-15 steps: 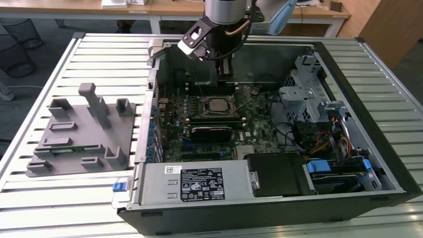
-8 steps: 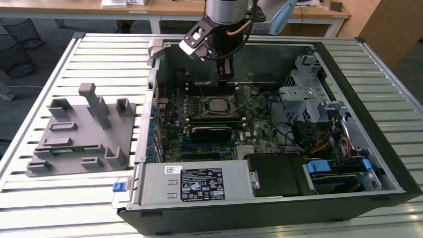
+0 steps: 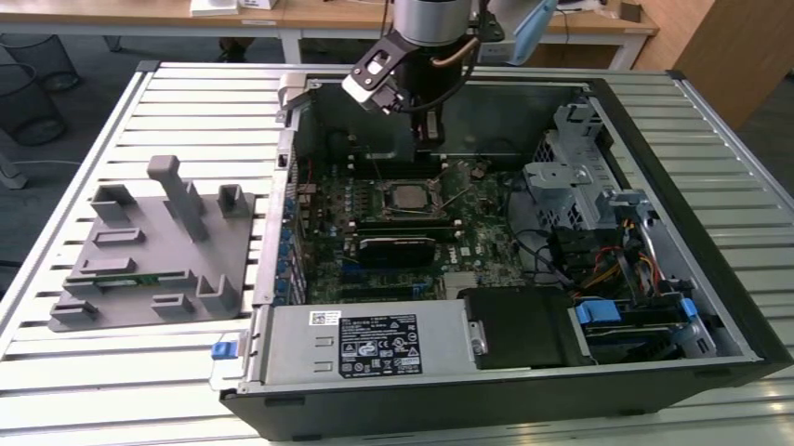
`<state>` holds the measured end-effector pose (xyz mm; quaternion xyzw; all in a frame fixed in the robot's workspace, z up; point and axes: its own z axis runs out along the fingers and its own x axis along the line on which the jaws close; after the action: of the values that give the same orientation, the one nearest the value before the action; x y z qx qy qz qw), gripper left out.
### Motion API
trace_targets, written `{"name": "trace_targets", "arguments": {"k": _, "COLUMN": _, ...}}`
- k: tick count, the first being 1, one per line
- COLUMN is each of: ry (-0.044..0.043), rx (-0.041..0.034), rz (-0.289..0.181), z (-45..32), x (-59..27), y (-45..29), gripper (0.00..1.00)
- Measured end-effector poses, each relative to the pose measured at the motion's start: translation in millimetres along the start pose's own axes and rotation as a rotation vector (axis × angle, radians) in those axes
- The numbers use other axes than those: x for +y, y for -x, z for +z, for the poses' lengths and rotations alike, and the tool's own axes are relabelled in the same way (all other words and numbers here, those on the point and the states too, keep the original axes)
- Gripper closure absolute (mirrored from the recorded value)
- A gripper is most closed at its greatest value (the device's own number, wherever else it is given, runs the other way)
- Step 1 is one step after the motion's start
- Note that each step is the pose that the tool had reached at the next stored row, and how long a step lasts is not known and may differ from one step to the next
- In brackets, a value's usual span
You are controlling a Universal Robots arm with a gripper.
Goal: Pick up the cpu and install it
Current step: 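Close the cpu cover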
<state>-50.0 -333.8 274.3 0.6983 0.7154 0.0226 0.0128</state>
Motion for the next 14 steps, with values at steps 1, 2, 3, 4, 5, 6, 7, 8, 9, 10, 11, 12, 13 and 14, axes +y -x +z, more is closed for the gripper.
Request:
{"name": "trace_targets", "arguments": {"k": 1, "ry": 0.0, "rx": 0.0, "rz": 0.0, "z": 0.0, "x": 0.4, "y": 0.0, "gripper": 0.89}}
{"name": "trace_targets", "arguments": {"k": 2, "ry": 0.0, "rx": -0.0001, "rz": 0.0, "z": 0.0, "x": 1.0, "y": 0.0, "gripper": 0.89}}
{"name": "trace_targets", "arguments": {"k": 3, "ry": 0.0001, "rx": 0.0, "rz": 0.0, "z": 0.1, "x": 1.6, "y": 0.0, "gripper": 0.89}}
{"name": "trace_targets", "arguments": {"k": 4, "ry": 0.0, "rx": 0.0, "rz": 0.0, "z": 0.1, "x": 2.1, "y": 0.1, "gripper": 0.89}}
{"name": "trace_targets", "arguments": {"k": 5, "ry": 0.0, "rx": 0.0, "rz": 0.0, "z": 0.1, "x": 2.9, "y": 0.1, "gripper": 0.89}}
{"name": "trace_targets", "arguments": {"k": 6, "ry": 0.0, "rx": 0.0, "rz": 0.0, "z": 0.2, "x": 3.5, "y": 0.1, "gripper": 0.89}}
{"name": "trace_targets", "arguments": {"k": 7, "ry": 0.0, "rx": 0.0, "rz": 0.0, "z": 0.2, "x": 4.2, "y": 0.1, "gripper": 0.89}}
{"name": "trace_targets", "arguments": {"k": 8, "ry": 0.0, "rx": 0.0, "rz": 0.0, "z": 0.3, "x": 4.8, "y": 0.1, "gripper": 0.89}}
{"name": "trace_targets", "arguments": {"k": 9, "ry": 0.0001, "rx": 0.0001, "rz": 0.0, "z": 0.3, "x": 5.3, "y": 0.1, "gripper": 0.89}}
{"name": "trace_targets", "arguments": {"k": 10, "ry": 0.0, "rx": 0.0, "rz": 0.0, "z": 0.3, "x": 5.6, "y": 0.1, "gripper": 0.89}}
{"name": "trace_targets", "arguments": {"k": 11, "ry": 0.0, "rx": 0.0, "rz": 0.0, "z": 0.3, "x": 6.1, "y": 0.1, "gripper": 0.89}}
{"name": "trace_targets", "arguments": {"k": 12, "ry": 0.0, "rx": 0.0, "rz": 0.0, "z": 0.3, "x": 6.6, "y": 0.1, "gripper": 0.89}}
{"name": "trace_targets", "arguments": {"k": 13, "ry": 0.0, "rx": 0.0, "rz": 0.0, "z": 0.4, "x": 7.0, "y": 0.2, "gripper": 0.89}}
{"name": "trace_targets", "arguments": {"k": 14, "ry": 0.0, "rx": 0.0, "rz": 0.0, "z": 0.4, "x": 7.5, "y": 0.2, "gripper": 0.89}}
